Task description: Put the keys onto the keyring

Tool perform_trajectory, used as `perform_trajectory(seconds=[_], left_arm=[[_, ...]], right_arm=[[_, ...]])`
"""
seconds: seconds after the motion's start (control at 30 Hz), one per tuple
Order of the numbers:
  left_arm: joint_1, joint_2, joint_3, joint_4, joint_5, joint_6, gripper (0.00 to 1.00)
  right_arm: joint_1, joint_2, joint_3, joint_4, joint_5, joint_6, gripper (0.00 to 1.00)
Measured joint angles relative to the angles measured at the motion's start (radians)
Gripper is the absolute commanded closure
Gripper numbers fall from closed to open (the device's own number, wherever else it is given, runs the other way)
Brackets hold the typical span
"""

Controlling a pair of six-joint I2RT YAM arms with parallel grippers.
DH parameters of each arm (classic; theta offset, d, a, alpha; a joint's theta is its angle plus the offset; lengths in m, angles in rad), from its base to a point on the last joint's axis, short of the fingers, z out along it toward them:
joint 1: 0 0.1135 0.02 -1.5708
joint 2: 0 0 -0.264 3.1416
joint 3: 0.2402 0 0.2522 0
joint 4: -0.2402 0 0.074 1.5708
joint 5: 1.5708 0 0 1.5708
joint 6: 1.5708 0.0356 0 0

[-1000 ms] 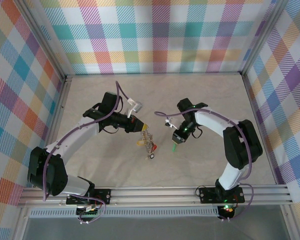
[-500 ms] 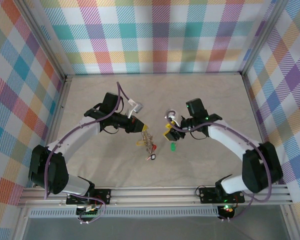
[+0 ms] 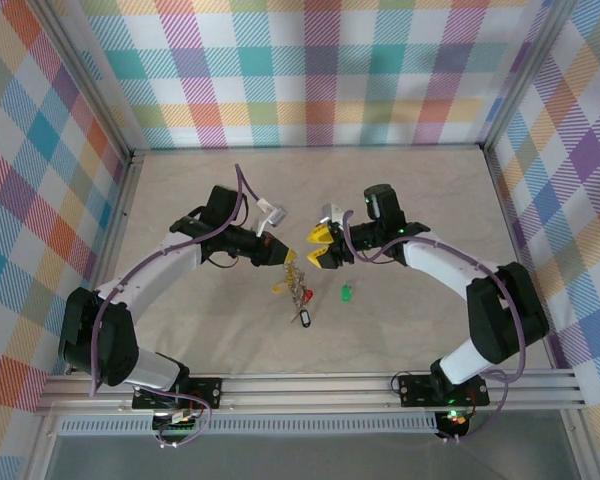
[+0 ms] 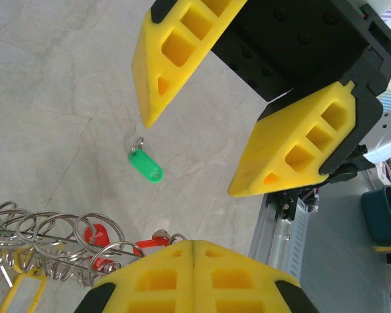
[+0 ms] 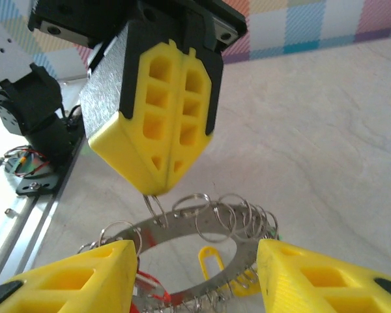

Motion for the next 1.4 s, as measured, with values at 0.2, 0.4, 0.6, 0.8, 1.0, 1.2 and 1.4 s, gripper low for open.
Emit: perform_trajectory(seconds=[0.2,0.4,0.6,0.8,1.0,1.2,1.4], left_arm=[[0.000,0.006,0.000,0.000,0.000,0.000,1.00],[0.000,0.014,0.000,0.013,0.002,0.000,1.00],[0.000,0.016,0.000,0.020,0.001,0.000,1.00],[0.005,0.018,-0.002,0.019,-0.036,0.001,1.00],[0.015,0.018,-0.049,0.026,-0.108,-0.006,0.95],[0.015,-0.006,-0.080,0.024,-0.222,-0.027,0.80],[0.003,-0.093,-0.154,0.076,-0.344,-0.095,0.69]], right_arm=[[0.043,0.072,0.093,-0.119,-0.045,-0.092,0.49],[0.075,0.122,0.118,-0.214,-0.060,-0.159,0.59],[0.079,0.127,0.118,-0.258,-0.050,-0.200,0.66],[0.062,0.095,0.054,-0.214,0.029,-0.196,0.63],[0.033,0.084,0.048,-0.211,0.066,-0.196,0.59],[0.014,0.017,0.003,-0.137,0.269,-0.047,0.55],[-0.018,-0.174,-0.041,-0.140,0.665,0.299,0.51]])
